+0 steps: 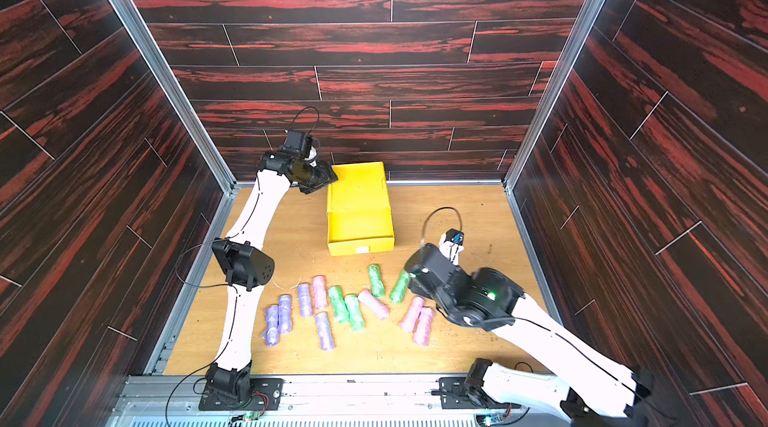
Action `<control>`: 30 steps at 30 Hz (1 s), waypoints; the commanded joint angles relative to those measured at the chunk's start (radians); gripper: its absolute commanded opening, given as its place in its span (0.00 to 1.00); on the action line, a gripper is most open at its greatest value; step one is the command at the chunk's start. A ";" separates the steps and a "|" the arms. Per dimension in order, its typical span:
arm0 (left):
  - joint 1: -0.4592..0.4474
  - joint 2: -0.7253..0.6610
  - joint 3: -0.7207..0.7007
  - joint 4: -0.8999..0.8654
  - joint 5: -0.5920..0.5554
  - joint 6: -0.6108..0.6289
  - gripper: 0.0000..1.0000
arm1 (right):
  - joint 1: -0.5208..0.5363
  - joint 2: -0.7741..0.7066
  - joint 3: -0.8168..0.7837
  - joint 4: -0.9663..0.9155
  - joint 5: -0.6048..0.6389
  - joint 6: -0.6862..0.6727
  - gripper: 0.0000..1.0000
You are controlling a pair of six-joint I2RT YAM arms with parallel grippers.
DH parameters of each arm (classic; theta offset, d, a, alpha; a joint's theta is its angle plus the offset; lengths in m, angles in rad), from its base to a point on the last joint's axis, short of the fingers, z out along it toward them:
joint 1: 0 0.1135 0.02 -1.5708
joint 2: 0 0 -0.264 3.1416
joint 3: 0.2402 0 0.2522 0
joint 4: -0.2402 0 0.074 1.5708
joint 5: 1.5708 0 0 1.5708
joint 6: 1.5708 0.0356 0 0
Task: Sort the rolls of trash bags by color and place them into the drawer
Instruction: Pick up the roll of trash bags from the center of the board.
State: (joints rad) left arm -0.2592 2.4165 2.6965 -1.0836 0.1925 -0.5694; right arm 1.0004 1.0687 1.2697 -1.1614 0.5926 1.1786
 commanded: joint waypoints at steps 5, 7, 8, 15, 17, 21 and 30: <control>-0.005 -0.040 -0.038 -0.056 -0.046 -0.001 0.80 | -0.094 0.047 -0.167 -0.024 -0.218 0.168 0.62; -0.005 -0.060 -0.039 -0.047 -0.046 -0.001 0.82 | -0.133 0.038 -0.246 0.034 -0.297 0.155 0.62; -0.005 -0.071 -0.040 -0.047 -0.052 -0.001 0.84 | -0.152 0.031 -0.296 0.074 -0.338 0.139 0.61; 0.000 -0.179 -0.055 -0.087 -0.113 0.025 0.91 | -0.226 0.072 -0.448 0.206 -0.425 0.071 0.58; -0.001 -0.235 -0.080 -0.102 -0.145 0.035 0.92 | -0.230 0.104 -0.462 0.227 -0.433 0.048 0.58; 0.002 -0.410 -0.219 -0.091 -0.203 0.066 0.92 | -0.233 0.168 -0.469 0.239 -0.456 0.005 0.57; 0.035 -0.527 -0.442 0.030 -0.197 0.071 0.92 | -0.238 0.152 -0.537 0.218 -0.459 0.000 0.60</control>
State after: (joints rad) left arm -0.2359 1.8118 2.2505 -1.0458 -0.0021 -0.5198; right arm 0.7670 1.2358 0.7532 -0.9154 0.1402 1.1877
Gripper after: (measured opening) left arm 0.924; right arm 0.590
